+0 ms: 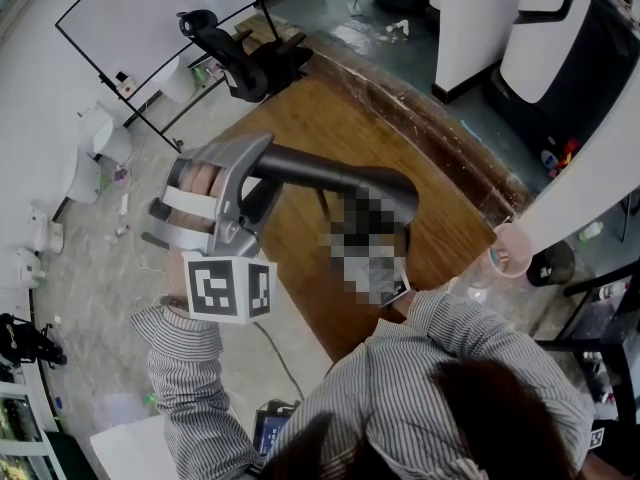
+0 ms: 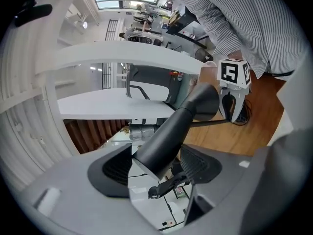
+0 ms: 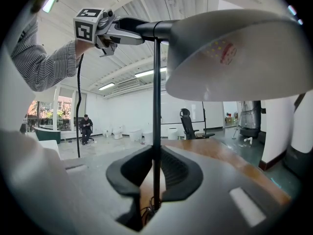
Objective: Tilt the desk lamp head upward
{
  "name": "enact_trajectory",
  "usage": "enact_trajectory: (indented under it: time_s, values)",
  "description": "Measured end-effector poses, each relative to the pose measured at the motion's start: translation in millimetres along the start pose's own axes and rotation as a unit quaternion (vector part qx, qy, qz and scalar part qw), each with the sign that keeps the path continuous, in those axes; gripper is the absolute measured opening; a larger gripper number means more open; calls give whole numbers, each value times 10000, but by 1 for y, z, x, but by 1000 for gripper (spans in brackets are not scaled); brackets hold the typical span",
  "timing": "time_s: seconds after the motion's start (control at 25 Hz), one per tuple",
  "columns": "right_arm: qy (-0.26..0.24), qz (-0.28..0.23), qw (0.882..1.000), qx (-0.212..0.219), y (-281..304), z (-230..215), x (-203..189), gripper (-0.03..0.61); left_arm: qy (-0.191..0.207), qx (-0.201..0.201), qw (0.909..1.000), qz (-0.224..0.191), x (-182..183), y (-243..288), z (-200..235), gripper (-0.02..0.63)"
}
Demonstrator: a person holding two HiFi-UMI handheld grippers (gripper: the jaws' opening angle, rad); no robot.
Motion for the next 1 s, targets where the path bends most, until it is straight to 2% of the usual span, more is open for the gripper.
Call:
enact_trajectory:
  time_s: [0.52, 0.76, 1.0]
  values:
    - [56, -16, 10000, -55, 1, 0, -2, 51, -848, 402, 9956, -61, -8, -2, -8, 317]
    - [72, -4, 9999, -80, 1, 1, 0, 49, -1531, 726, 9855, 36, -15, -5, -14, 318]
    - [23, -34, 10000, -91, 0, 0, -2, 49, -2000, 987, 9748, 20, -17, -4, -22, 318]
Point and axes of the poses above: the fingertips, and each gripper's own axes: y forward along the fingers, z to its left, x out of its top, the point moved 2 cm from there along -y, backward along the fingers, and after that the axes turned 4 degrees about -y, right-handed, at the moved point
